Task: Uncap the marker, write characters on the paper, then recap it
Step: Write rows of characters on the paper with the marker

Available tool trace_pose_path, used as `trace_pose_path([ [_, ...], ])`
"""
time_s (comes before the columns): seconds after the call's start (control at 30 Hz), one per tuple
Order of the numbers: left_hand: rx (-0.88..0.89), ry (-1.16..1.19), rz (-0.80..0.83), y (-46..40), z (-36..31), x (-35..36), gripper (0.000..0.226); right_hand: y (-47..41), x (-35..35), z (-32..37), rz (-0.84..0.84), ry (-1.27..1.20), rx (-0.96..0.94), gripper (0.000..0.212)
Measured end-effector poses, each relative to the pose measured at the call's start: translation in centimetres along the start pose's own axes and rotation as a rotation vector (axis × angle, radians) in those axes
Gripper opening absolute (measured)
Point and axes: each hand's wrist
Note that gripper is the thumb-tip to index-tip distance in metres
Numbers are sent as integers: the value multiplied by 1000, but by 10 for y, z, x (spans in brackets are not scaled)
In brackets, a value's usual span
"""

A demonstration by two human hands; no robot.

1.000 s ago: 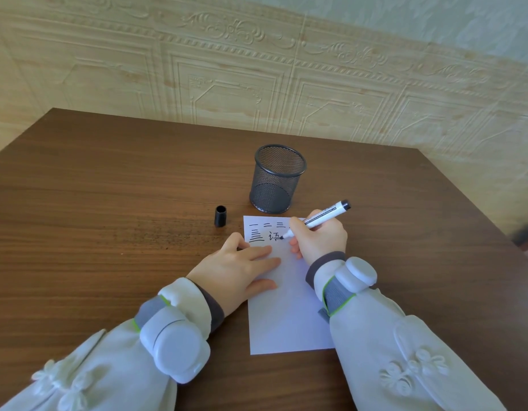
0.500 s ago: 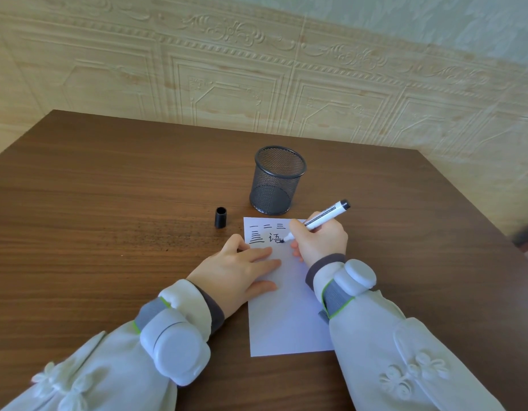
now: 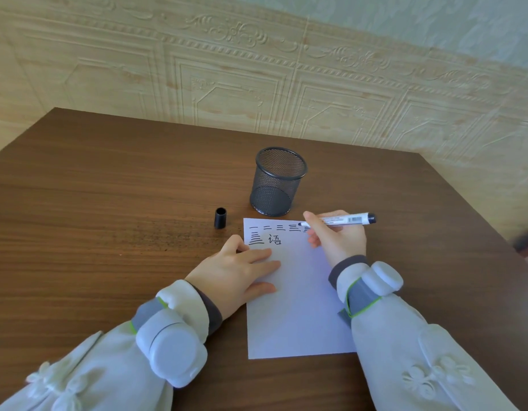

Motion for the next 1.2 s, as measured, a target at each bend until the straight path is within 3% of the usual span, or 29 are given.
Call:
trace_pose_path([
  [0.27, -3, 20, -32, 1, -1, 2, 50, 3, 4, -5, 22, 100, -20, 30],
  [0.4, -11, -4, -45, 2, -2, 3, 69, 4, 5, -4, 27, 106, -43, 31],
  [0.5, -13, 26, -16, 1, -1, 2, 56, 2, 5, -6, 23, 89, -35, 27],
  [0.77, -16, 39, 5, 0, 1, 3, 56, 2, 6, -7, 59, 93, -42, 19],
  [1.2, -18, 32, -4, 1, -1, 2, 56, 4, 7, -7, 76, 115, -70, 24],
])
Point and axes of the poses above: each hand's wrist, its own y-axis away from the middle knuckle, its own x-axis out of the palm, z = x × y, and after that the axes turned 11 degrees about x, right-handed
